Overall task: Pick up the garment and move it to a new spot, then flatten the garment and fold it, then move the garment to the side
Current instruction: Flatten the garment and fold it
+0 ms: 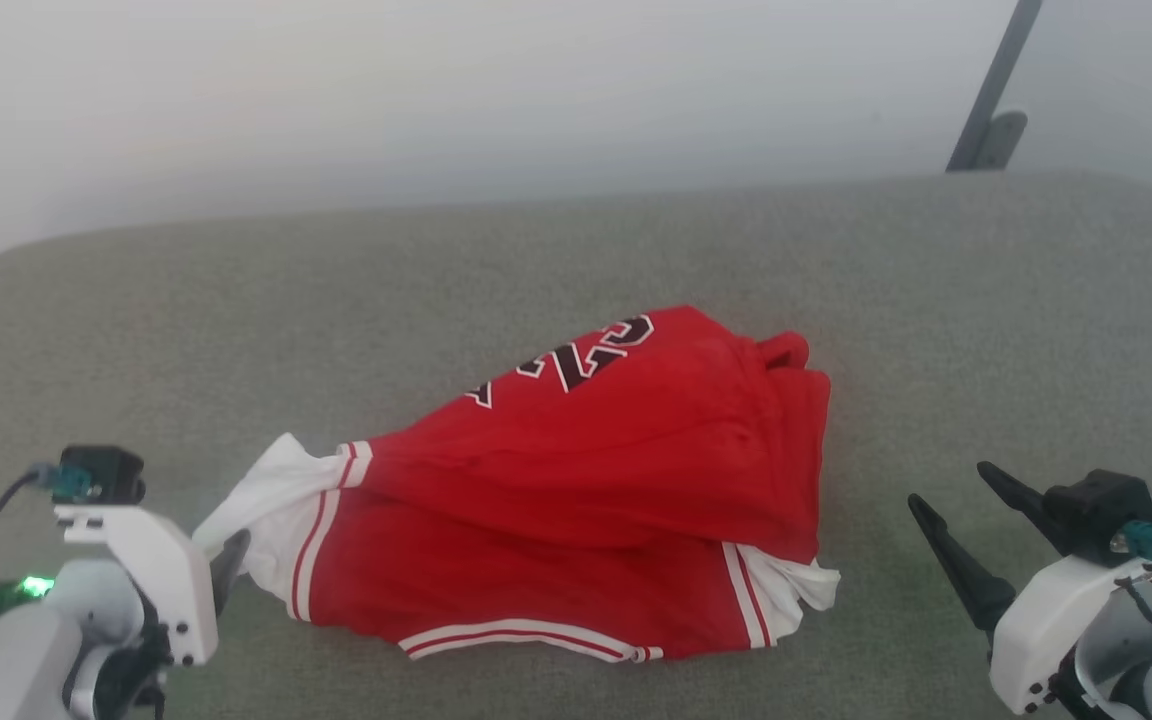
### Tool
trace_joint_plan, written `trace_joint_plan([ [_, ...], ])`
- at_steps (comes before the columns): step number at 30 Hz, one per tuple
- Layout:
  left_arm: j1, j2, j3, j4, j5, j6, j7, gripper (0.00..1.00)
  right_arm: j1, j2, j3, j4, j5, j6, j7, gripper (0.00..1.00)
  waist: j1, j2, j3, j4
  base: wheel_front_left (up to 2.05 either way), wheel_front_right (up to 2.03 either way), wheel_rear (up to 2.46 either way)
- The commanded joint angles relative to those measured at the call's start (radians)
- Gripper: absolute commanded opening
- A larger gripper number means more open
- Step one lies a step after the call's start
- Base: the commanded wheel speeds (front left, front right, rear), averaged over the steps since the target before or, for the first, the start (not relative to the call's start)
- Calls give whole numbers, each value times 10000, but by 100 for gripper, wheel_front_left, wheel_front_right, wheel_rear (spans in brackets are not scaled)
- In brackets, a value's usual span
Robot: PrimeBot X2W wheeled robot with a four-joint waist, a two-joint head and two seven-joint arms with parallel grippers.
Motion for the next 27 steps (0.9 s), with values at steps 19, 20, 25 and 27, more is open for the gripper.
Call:
trace_joint_plan([
  [19, -2445, -1089, -608, 2762, -8, -646, 890, 0, -126, -1454, 1866, -1412, 2896, -8, 2382, 100, 0, 0, 1432, 125, 0, 0, 0],
  [20, -2512, -1155, -652, 2820, 25, -687, 866, 0, -161, -1515, 1969, -1474, 2990, -8, 2531, 100, 0, 0, 1472, 177, 0, 0, 0],
  [25, -2854, -1469, -852, 3028, 129, -817, 716, 0, -485, -1668, 2276, -1460, 3242, -7, 3014, 100, 0, 0, 1658, 451, 0, 0, 0],
  [27, -2998, -1587, -935, 3072, 192, -870, 619, 0, -665, -1623, 2435, -1313, 3274, -7, 3169, 100, 0, 0, 1735, 569, 0, 0, 0],
])
